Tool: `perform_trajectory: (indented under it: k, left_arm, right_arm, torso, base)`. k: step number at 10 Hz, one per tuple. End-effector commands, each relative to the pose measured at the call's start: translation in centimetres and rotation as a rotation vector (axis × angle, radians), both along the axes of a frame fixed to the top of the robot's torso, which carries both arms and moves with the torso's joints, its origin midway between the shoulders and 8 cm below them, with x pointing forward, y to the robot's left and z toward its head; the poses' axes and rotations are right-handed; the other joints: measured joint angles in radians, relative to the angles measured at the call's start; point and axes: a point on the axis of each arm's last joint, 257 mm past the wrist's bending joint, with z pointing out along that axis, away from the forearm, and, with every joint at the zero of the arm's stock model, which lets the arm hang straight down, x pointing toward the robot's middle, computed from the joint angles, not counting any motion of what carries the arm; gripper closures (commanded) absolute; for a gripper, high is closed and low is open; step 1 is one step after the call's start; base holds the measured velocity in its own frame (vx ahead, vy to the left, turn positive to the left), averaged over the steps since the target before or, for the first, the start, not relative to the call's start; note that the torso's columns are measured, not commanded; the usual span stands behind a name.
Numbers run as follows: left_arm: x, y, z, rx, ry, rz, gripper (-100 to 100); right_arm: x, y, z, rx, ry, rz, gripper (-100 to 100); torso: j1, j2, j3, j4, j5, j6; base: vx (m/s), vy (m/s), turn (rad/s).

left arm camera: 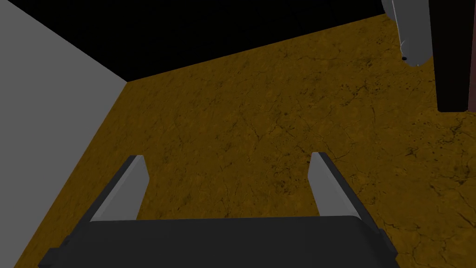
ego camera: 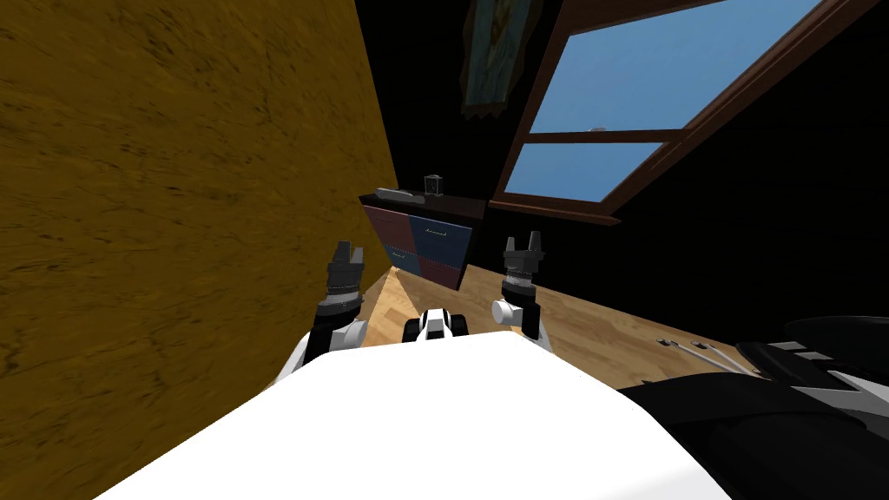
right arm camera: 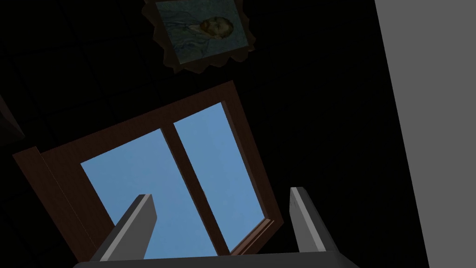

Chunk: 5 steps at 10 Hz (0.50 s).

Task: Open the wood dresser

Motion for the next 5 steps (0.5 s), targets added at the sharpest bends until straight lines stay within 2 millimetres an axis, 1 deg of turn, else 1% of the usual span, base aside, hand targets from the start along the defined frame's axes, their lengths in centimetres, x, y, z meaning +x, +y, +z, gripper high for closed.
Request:
perform_trajectory:
  k: [1, 5]
  left_arm:
    - [0.7, -0.5, -1.7, 0.048, 0.009, -0.01, -100]
    - [1.6, -1.0, -4.5, 0.088, 0.021, -0.011, -100]
  right_arm:
    - [0.0, 0.0, 0.0, 0.0, 0.0, 0.0, 0]
    - [0.0, 0.0, 0.0, 0.0, 0.0, 0.0, 0]
  torso:
    - [0.0, 0.001, 0.0, 0.0, 0.0, 0.0]
    - [0.0, 0.0, 0.0, 0.0, 0.0, 0.0]
  base:
    - [0.096, -0.039, -0.045]
    - [0.105, -0.027, -0.039]
